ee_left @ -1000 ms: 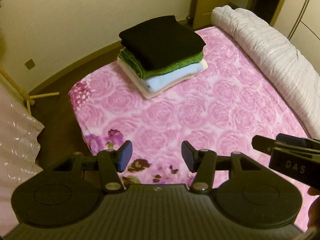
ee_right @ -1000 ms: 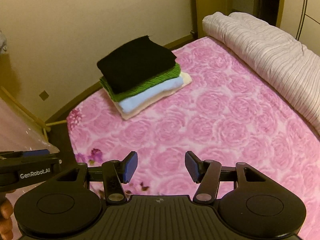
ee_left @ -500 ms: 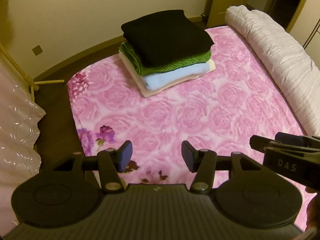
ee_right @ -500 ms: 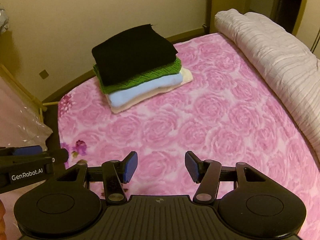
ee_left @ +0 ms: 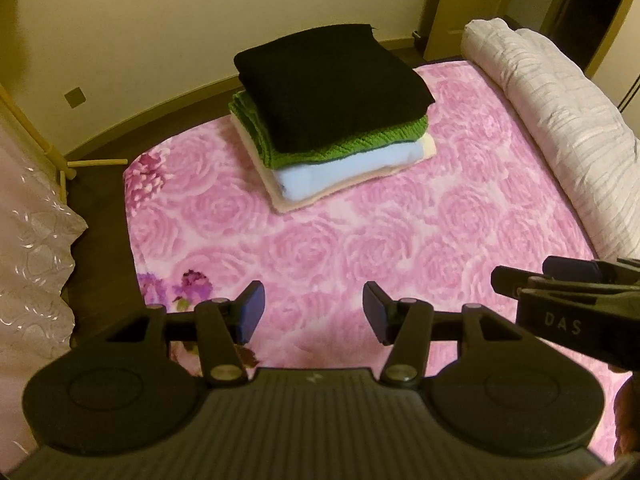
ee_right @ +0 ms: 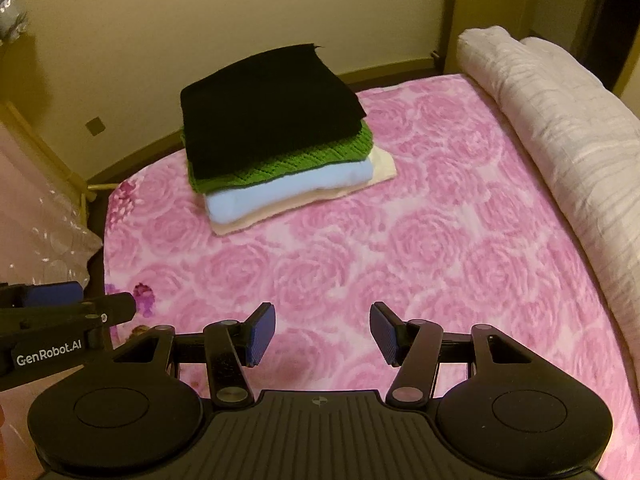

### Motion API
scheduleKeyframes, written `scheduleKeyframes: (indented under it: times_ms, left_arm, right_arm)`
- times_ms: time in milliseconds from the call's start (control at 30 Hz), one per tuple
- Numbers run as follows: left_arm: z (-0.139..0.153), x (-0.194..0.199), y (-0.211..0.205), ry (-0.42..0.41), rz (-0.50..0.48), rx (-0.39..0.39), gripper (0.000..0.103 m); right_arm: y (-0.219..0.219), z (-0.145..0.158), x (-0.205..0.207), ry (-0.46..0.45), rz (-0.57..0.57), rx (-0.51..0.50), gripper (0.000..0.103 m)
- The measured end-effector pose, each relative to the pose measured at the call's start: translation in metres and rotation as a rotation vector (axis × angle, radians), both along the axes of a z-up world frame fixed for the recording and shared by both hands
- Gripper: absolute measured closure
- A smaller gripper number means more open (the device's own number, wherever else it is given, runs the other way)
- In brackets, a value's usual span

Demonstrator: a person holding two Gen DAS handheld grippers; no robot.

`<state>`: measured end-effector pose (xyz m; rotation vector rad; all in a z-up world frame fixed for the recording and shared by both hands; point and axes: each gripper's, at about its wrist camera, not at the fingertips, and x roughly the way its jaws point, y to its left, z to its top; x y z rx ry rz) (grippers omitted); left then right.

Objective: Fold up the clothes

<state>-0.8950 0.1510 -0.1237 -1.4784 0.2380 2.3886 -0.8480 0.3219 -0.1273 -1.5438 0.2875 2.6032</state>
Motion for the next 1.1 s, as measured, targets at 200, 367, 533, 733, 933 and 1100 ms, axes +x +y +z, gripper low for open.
scheduleKeyframes:
  times_ms: [200,367,533,733,933,1100]
  left_arm:
    - [-0.005,-0.008,0.004,0.001,0.008,-0.007,0.053]
    - [-0.011,-0.015,0.005,-0.008,0.016,-0.012,0.053]
    - [-0.014,-0.018,0.008,-0.004,0.017,-0.018,0.053]
    - [-0.019,-0.023,0.012,0.001,0.019,-0.025,0.053]
    - [-0.023,-0.029,0.013,0.002,0.028,-0.027,0.053]
    - [-0.024,-0.032,0.012,0.020,0.034,-0.042,0.053]
  right_arm:
    - [0.006,-0.006,-0.013,-0.014,0.033,0.008,0.047]
    - [0.010,-0.011,-0.020,-0.022,0.048,0.002,0.047]
    - [0.013,-0.016,-0.027,-0.028,0.067,-0.003,0.047]
    - [0.018,-0.021,-0.035,-0.036,0.069,-0.007,0.047]
    - [0.020,-0.024,-0.041,-0.037,0.073,-0.010,0.047]
    - [0.020,-0.025,-0.045,-0.038,0.070,-0.011,0.047]
